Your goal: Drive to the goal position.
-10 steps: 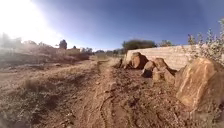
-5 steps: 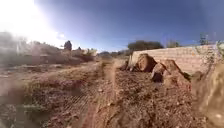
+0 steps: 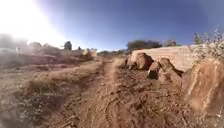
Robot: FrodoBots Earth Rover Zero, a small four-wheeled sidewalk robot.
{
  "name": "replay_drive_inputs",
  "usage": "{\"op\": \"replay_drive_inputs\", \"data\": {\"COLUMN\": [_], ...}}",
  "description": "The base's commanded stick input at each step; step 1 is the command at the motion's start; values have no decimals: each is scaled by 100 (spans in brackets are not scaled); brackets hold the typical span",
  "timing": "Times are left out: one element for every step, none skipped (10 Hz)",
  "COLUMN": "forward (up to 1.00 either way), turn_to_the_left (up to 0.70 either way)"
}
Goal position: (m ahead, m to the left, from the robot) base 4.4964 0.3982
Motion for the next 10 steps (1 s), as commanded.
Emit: {"op": "replay_drive_inputs", "data": {"forward": [50, 50, 50, 50, 50, 50, 50, 50, 50, 50], "turn_to_the_left": [0, 0, 0, 0, 0, 0, 0, 0, 0, 0]}}
